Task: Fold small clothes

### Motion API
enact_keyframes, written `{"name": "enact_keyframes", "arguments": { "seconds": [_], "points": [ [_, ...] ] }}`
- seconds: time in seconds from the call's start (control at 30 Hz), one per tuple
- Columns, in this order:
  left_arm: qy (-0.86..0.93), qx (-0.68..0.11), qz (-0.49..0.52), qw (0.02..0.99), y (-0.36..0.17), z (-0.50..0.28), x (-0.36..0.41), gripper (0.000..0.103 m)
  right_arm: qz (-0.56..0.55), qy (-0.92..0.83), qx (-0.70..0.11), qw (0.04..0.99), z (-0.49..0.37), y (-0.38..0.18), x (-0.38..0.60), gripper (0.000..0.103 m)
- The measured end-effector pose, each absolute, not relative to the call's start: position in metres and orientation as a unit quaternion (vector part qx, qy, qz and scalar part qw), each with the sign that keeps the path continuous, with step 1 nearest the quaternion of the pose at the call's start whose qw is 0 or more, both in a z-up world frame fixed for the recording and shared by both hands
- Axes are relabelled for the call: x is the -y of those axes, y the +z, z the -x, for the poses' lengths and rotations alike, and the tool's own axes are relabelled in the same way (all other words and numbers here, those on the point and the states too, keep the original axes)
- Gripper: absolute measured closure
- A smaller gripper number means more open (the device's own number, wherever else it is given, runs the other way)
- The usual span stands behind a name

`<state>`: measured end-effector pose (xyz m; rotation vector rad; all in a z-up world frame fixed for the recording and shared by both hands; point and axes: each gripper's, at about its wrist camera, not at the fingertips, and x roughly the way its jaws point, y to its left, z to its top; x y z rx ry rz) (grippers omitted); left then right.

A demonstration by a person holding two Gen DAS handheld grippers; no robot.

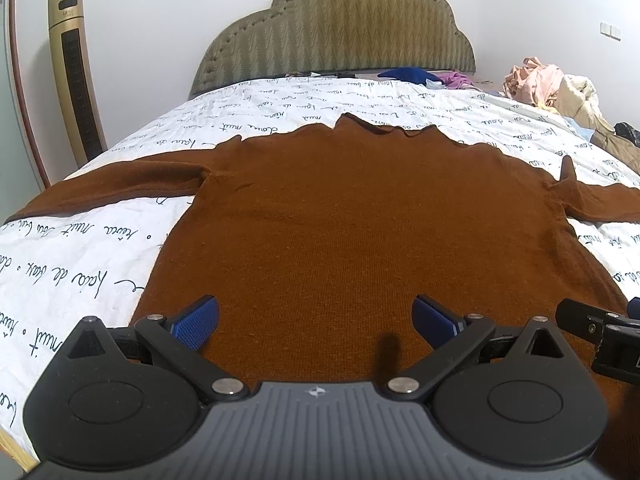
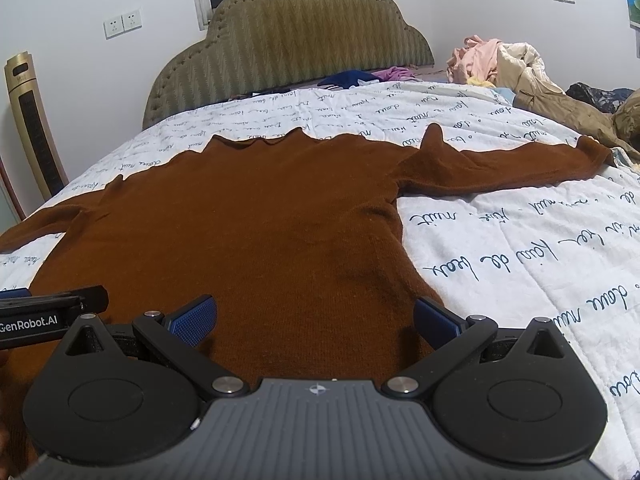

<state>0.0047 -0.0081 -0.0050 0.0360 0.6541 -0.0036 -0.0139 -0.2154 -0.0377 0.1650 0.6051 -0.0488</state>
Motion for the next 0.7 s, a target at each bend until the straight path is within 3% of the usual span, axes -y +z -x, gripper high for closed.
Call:
{"name": "enact_keyframes", "arguments": {
  "seconds": [0.7],
  "points": [
    [-0.004,-0.321,-0.02,0.947,-0.0046,-0.0037,0.0116,0.0,-0.082,-0.025,-0.299,0.95,0.0144,-0.0374,0.2179,0.0]
  ]
}}
